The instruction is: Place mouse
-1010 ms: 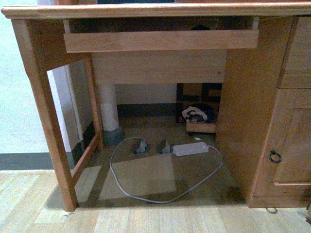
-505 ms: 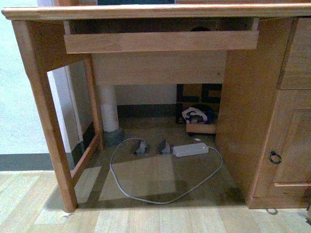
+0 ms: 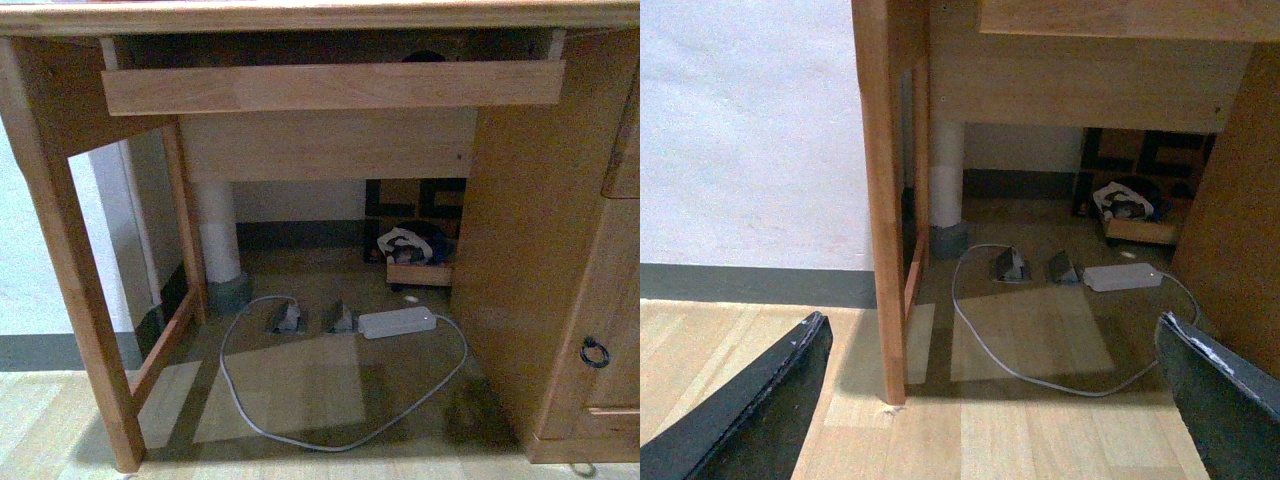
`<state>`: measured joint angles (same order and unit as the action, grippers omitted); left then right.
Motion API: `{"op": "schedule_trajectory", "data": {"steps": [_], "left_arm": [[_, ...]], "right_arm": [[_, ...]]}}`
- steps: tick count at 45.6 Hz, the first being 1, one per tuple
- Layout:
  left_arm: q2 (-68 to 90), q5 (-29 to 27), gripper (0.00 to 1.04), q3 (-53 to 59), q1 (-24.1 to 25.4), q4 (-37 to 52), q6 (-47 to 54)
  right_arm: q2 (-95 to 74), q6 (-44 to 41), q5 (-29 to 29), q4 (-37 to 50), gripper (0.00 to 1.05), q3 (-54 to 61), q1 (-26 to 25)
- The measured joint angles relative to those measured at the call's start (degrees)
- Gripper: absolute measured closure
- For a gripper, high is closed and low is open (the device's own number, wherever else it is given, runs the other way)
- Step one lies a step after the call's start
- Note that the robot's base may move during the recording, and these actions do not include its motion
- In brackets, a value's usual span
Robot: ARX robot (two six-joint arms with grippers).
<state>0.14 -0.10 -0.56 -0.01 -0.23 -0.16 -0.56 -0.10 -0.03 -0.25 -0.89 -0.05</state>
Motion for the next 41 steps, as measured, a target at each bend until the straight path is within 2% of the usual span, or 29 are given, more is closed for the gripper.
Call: {"op": "schedule_trajectory", "data": {"steps": [41], "left_arm": [[0.0, 0.2, 0.07, 0.0, 0.0, 0.0, 0.0]], "right_arm": [[0.0, 0.0, 0.0, -0.1, 0.07, 0.0, 0.0]]}}
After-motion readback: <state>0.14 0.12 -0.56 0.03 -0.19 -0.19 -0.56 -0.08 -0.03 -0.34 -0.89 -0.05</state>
